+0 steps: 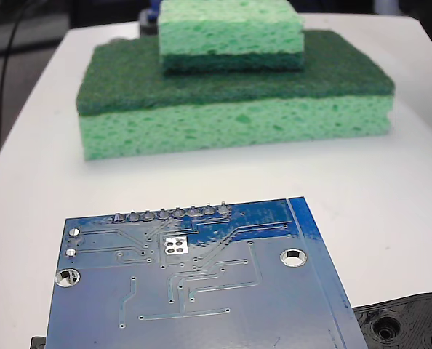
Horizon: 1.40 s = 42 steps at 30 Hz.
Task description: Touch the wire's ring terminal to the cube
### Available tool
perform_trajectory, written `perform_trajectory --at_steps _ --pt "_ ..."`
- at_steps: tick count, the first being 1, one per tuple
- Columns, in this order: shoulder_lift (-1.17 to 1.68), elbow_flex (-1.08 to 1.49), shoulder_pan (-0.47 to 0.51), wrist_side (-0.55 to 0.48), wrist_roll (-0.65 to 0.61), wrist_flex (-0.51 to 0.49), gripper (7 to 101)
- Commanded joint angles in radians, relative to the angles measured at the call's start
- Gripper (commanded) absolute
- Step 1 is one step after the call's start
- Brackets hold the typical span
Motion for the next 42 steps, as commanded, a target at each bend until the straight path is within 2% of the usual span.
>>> perform_trajectory --at_steps 1,12,16,21,26,31,34,36,42 --pt "0.017 -0.025 0.009 0.000 -0.025 0.008 100.3" --pt "0.044 -0.149 0.135 -0.060 -0.216 0.038 100.3" --pt "0.141 -0.135 0.193 -0.089 -0.293 0.054 100.3" --pt "0.411 0.015 0.278 -0.138 -0.393 0.034 100.3" --pt "0.615 0.160 0.396 -0.232 -0.459 0.028 100.3" --pt "0.884 0.377 0.485 -0.291 -0.531 -0.029 100.3" --pt "1.114 0.512 0.526 -0.307 -0.540 0.021 100.3" --pt "1.086 0.515 0.532 -0.287 -0.531 0.051 100.3" --pt "1.111 0.597 0.617 -0.321 -0.540 -0.002 100.3"
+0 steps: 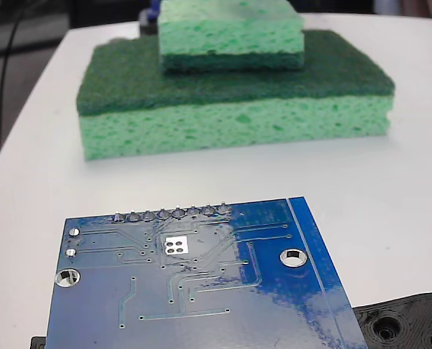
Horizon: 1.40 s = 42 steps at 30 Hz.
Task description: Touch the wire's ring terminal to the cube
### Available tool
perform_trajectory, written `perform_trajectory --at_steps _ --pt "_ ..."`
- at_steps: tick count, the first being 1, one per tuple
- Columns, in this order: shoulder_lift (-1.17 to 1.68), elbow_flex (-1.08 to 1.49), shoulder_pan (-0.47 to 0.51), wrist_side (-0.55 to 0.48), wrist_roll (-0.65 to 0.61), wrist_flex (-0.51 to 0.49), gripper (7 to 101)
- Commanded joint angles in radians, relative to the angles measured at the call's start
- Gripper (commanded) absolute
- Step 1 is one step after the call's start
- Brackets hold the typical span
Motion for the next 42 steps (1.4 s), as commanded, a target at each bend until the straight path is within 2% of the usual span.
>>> perform_trajectory --at_steps 1,7,20,42 --pt "0.003 0.031 0.026 -0.012 0.003 -0.041 100.3" --pt "0.003 0.075 0.117 -0.061 0.002 -0.054 100.3" --pt "0.003 0.144 0.101 -0.003 0.074 -0.064 100.3" --pt "0.003 0.146 0.107 -0.023 0.061 -0.069 100.3"
